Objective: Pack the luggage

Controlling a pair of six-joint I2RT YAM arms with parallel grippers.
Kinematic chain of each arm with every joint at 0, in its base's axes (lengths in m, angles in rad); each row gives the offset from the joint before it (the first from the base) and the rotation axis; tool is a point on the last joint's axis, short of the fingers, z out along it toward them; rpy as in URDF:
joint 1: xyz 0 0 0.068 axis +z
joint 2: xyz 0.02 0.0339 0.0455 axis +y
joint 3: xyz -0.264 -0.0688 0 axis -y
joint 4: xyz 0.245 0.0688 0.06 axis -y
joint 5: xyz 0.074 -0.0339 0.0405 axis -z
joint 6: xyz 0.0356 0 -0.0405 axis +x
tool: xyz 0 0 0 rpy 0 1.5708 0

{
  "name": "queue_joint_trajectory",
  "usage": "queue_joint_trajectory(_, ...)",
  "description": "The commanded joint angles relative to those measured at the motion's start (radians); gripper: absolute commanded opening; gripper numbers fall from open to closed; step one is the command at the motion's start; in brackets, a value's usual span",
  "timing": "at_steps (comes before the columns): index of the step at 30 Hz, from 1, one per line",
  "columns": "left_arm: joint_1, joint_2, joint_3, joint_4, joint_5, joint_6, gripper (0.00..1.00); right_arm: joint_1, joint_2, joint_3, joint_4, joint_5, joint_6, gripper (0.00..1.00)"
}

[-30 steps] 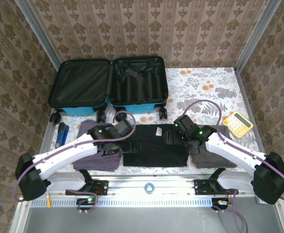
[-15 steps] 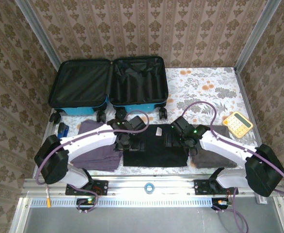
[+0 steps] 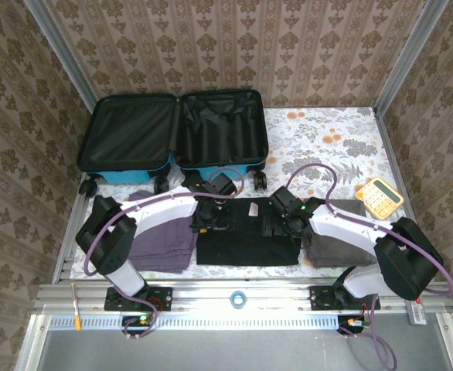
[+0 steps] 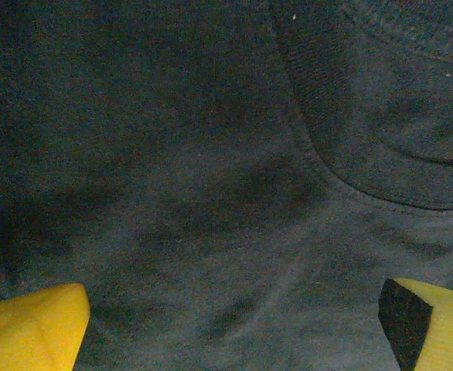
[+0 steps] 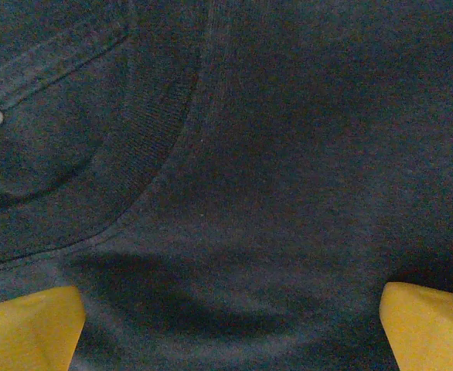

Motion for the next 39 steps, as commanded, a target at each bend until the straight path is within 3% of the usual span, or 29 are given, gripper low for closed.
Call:
queue_joint_trajectory(1, 0.003, 0.026, 0.011, 0.001, 0.017, 0.017, 0.98, 0.006, 0.042, 0.031, 0.035, -0.014, 0.029, 0.99)
queue_joint_trajectory(13, 0.021, 0.151, 0.074, 0.213, 0.096, 0.047, 0.97, -0.053, 0.077, 0.026, 0.24, -0.157, 0.027, 0.99)
queue_joint_trajectory(18, 0.046, 0.109, 0.079, 0.247, 0.103, 0.075, 0.97, -0.092, 0.03, 0.037, 0.204, -0.157, -0.005, 0.99)
queue_joint_trajectory(29, 0.071, 0.021, 0.091, 0.003, -0.086, 0.105, 0.98, -0.101, 0.006, 0.056, 0.089, -0.064, -0.036, 1.0)
queue_joint_trajectory(39, 0.061, 0.104, 0.072, 0.027, -0.059, 0.102, 0.98, -0.073, 0.095, 0.072, 0.062, 0.012, -0.048, 1.0)
